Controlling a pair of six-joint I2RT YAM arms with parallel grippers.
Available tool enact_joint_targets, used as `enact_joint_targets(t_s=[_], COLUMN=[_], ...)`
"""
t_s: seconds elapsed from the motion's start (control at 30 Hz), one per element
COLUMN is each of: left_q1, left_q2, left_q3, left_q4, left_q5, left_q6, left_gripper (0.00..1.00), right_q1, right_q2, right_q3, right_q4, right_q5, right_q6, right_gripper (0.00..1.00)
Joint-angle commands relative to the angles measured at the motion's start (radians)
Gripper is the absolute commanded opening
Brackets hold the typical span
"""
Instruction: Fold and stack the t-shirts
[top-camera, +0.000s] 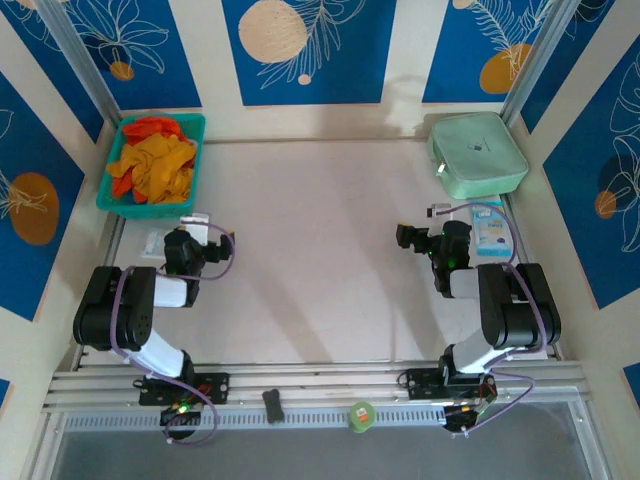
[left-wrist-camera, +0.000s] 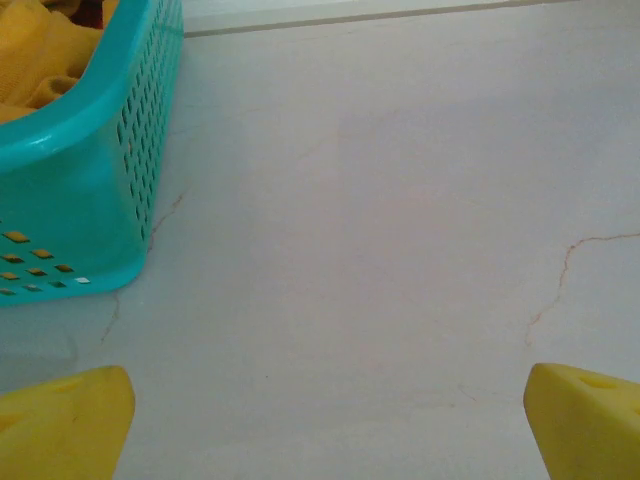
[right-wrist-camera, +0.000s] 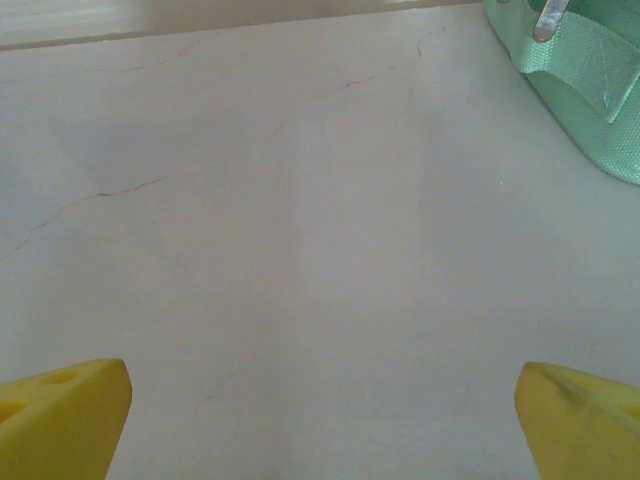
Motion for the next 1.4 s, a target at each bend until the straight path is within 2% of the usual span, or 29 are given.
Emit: enact_joint_targets(t_s=[0.0, 0.83, 0.9, 0.97, 1.03, 1.17, 1.23, 1.3, 1.37], left_q1=[-0.005, -0.005, -0.007, -0.011, -0.032, -0.036, -0.032, -0.021, 0.002], left_q2=[-0.007, -0.008, -0.034, -0.142, -0.281, -0.453, -0.442, -0.359, -0.256], left_q3=[0.005, 0.005, 0.008, 0.026, 0.076, 0.265, 0.398, 0.574, 0.724], left_q4=[0.033, 0.031, 0.012, -0.109, -0.289, -0.676, -0.862, -1.06, -1.185], left_q5=[0.023, 0.006, -0.032, -0.054, -0.163, -0.372, -0.414, -0.443, -0.427], left_q6=[0.008, 0.006, -0.004, -0.006, -0.026, -0.224, -0.28, -0.312, -0.322], left_gripper=[0.99, 0.99, 0.99, 0.99, 0.99, 0.99, 0.99, 0.99, 0.99], right_q1=[0.005, 0.003, 0.008, 0.036, 0.062, 0.075, 0.076, 0.074, 0.074], right_q2=[-0.012, -0.015, -0.054, -0.13, -0.2, -0.282, -0.283, -0.265, -0.236], right_q3=[0.007, 0.008, 0.043, 0.116, 0.192, 0.292, 0.365, 0.43, 0.487], right_q4=[0.022, 0.022, -0.07, -0.271, -0.458, -0.685, -0.812, -0.916, -1.003], right_q5=[0.011, 0.01, 0.033, 0.105, 0.171, 0.185, 0.199, 0.189, 0.172], right_q6=[0.003, 0.006, 0.008, -0.008, -0.005, 0.082, 0.136, 0.162, 0.18], right_gripper=[0.99, 0.99, 0.99, 0.99, 0.99, 0.99, 0.99, 0.99, 0.99])
